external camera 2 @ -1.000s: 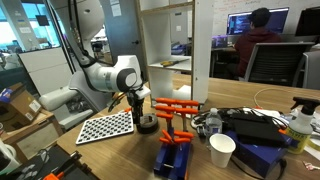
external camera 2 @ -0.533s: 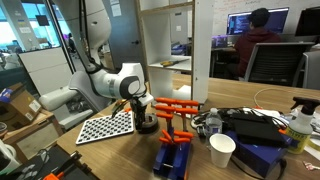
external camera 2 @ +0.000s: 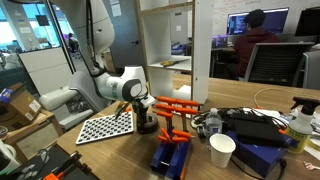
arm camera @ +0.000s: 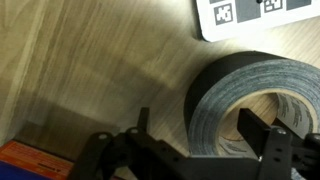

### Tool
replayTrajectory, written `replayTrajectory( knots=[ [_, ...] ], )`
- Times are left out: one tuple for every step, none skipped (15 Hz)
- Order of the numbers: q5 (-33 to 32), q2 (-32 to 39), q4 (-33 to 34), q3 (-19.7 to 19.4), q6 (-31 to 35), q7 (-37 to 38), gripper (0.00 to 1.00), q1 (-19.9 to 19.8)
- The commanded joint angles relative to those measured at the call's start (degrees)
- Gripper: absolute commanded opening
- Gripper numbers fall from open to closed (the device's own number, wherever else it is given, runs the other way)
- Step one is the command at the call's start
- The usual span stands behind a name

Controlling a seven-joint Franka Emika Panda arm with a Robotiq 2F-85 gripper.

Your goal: Put the black tape on the pair of scissors

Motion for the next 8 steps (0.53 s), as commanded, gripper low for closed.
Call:
replayTrajectory(
  knots=[
    [1.3,3.3,2.7,-1.6,0.8,-3.6,0.58,1.5],
    [1.4,3.2,2.6,-1.9,0.8,-3.8,0.51,1.8],
    [1.4,3.2,2.6,-2.1,0.7,-4.2,0.42,2.0],
    [1.4,3.1,2.5,-2.2,0.7,-4.4,0.35,2.2],
    [1.4,3.1,2.6,-2.4,0.7,-4.6,0.28,2.3],
    [1.4,3.1,2.7,-2.5,0.7,-4.8,0.2,2.5],
    [1.5,3.2,2.7,-2.6,0.7,-4.9,0.13,2.6],
    [1.4,3.0,2.6,-2.7,0.8,-4.9,0.07,2.7]
  ],
)
